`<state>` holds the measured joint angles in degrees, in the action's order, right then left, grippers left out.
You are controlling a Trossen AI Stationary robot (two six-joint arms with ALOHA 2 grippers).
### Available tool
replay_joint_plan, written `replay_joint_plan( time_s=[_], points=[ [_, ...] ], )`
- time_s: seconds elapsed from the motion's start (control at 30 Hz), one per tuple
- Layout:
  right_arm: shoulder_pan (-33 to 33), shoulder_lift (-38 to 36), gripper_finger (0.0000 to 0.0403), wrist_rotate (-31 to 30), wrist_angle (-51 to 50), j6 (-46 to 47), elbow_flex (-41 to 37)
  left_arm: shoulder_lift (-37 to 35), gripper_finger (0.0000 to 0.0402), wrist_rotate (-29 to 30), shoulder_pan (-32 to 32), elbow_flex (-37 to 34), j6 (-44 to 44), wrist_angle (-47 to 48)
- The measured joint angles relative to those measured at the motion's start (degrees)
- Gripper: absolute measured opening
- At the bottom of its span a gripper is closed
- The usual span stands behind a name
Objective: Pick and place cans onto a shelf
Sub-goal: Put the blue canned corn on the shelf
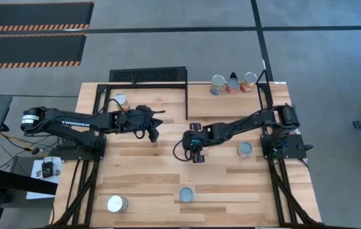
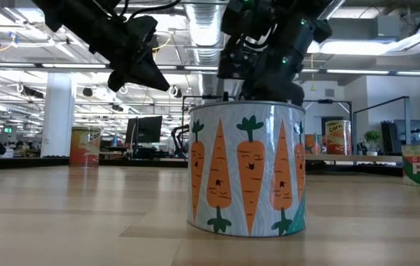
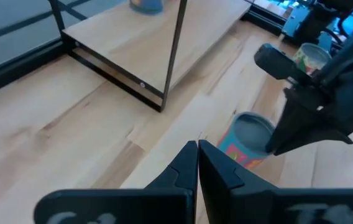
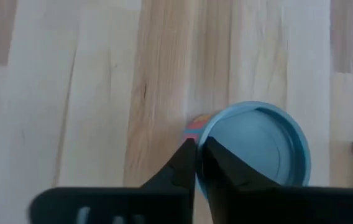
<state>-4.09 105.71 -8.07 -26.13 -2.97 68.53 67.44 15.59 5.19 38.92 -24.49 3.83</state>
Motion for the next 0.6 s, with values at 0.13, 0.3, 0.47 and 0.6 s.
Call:
replay_joint_plan(
  time_s=[0.13,0.3,0.47,0.6],
  points=[
    [1.56,-2.75,0.0011,1.50,-2.19,3.78,-0.42,0.00,0.0000,1.16,0.00,-0.22,0.77,-1.87],
    [4.79,-10.59,0.0009,1.28,-5.62,6.56,-0.24,-0.03,0.0000,-0.80,-0.09,-3.27,0.24,-10.58],
    [9.42,-18.89,0.0007,1.35,-10.43,7.34,-0.28,-0.11,0.0000,-1.83,-0.11,-6.69,-2.04,-18.19],
    [15.28,-22.94,0.0005,0.80,-11.70,6.67,-0.28,-0.11,0.0000,-1.81,-0.19,-7.21,-2.67,-18.61]
  ],
)
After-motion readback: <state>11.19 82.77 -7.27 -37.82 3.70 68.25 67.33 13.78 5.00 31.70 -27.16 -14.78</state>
